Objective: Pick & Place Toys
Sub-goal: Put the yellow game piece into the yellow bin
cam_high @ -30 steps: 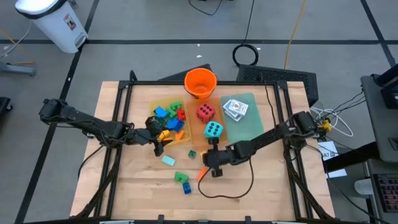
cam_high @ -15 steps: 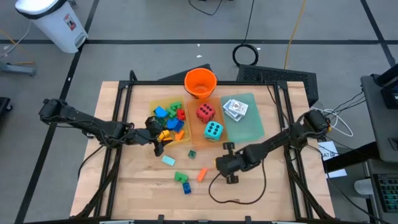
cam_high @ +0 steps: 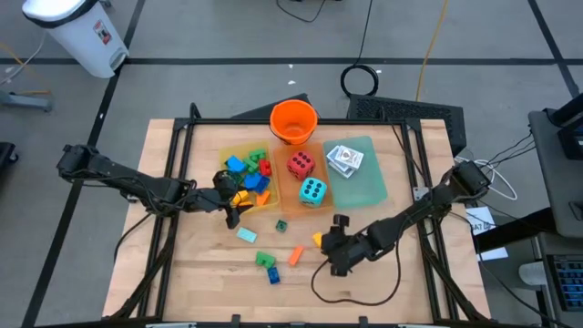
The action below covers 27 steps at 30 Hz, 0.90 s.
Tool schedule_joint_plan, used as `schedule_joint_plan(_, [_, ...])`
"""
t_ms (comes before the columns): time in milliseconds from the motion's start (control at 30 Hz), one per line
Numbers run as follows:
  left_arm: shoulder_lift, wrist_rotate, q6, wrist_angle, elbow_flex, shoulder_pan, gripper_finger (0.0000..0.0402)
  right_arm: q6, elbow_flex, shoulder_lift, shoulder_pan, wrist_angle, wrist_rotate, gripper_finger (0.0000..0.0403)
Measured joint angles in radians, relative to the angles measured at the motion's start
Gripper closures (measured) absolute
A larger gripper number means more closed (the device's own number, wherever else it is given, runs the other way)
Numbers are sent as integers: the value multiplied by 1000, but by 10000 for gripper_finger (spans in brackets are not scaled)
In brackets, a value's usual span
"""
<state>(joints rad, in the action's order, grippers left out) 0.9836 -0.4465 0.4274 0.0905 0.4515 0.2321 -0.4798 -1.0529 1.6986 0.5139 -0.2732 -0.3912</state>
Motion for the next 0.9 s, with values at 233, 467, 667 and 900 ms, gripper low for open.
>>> schedule_joint_plan(233, [0,0,0,-19,0,0,89,-69,116,5,-10,160,-104,106])
schedule_joint_plan(467, [0,0,1,-26,0,0,89,-82,194,47,-15,449,-50,89])
schedule_joint_plan(667, [0,0,3,-37,0,0,89,-81,192,59,-18,398,-73,115])
schedule_joint_plan(900, [0,0,4,-37,0,0,89,-7,194,32,-7,372,-9,147])
